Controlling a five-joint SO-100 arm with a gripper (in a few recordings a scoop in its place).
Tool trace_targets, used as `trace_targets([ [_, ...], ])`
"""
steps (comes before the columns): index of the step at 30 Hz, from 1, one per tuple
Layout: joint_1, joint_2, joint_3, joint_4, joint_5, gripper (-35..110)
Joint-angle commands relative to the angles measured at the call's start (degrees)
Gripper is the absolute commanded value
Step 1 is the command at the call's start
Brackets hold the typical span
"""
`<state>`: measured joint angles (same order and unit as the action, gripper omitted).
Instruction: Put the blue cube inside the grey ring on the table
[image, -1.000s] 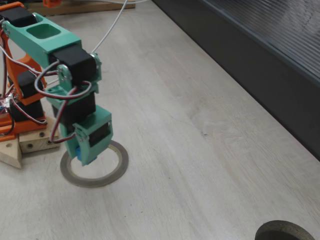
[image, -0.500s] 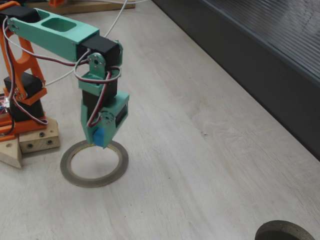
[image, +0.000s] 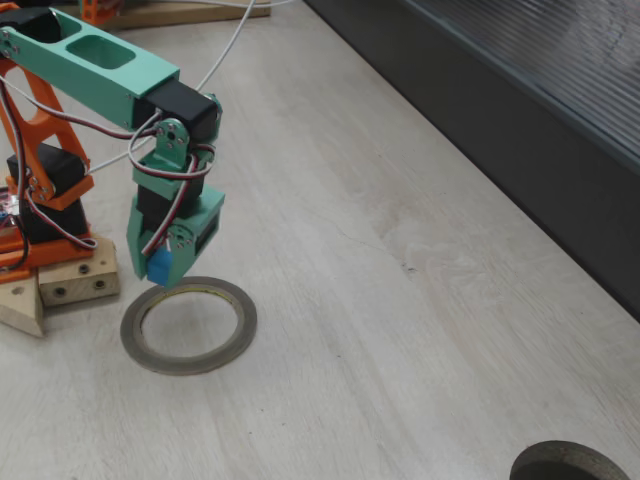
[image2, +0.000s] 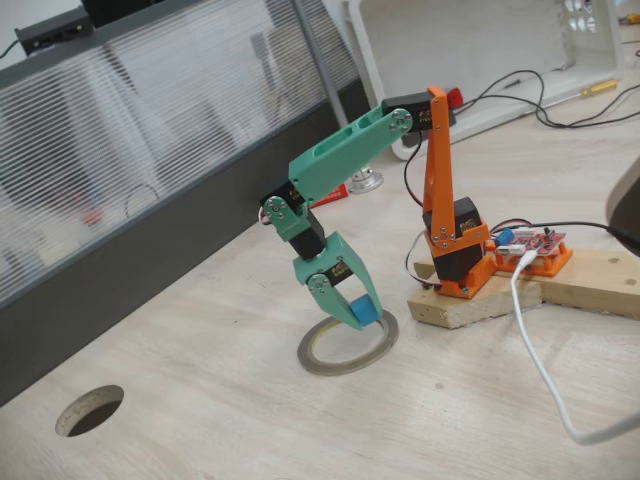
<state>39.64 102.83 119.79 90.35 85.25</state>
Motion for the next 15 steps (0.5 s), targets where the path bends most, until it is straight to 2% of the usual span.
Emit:
trace_targets([
  [1,0.97,2.29,0.97,-2.99,0.44,6],
  [6,0.97,1.67,1.93,-10.46,0.44,6],
  [15,1.14,2.29,8.09,-11.07,0.44,6],
])
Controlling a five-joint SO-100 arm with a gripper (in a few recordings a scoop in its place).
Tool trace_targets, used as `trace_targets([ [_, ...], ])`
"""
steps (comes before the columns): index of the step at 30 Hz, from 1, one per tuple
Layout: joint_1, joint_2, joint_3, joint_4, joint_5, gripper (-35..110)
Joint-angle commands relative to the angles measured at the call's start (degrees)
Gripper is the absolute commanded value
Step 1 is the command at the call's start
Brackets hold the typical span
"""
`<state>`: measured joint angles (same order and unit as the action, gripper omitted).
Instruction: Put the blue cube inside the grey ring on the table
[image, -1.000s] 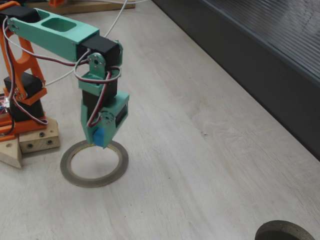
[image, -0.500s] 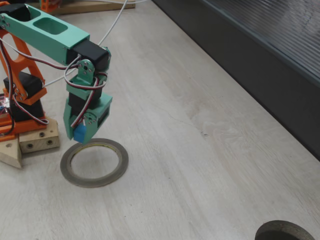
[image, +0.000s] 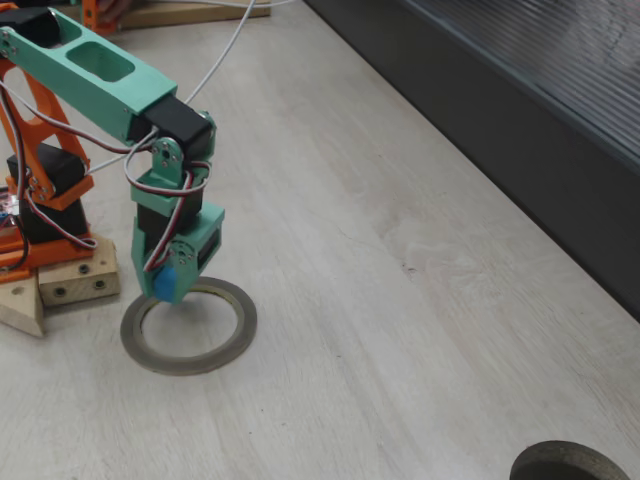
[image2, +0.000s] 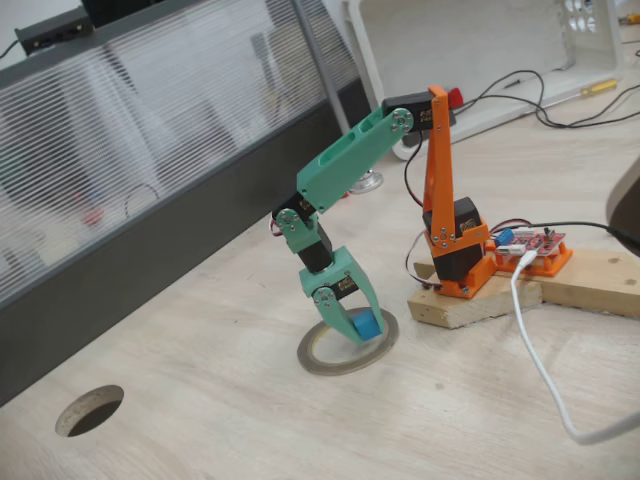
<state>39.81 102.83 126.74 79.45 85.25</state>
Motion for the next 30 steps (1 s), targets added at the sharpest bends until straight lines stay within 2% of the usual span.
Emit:
trace_targets([
  [1,1.05,2.29,1.14,-0.26,0.26,6],
  [11,1.05,1.58,1.23,-9.93,0.18,6],
  [30,1.05,1.49,1.23,-9.23,0.09,6],
])
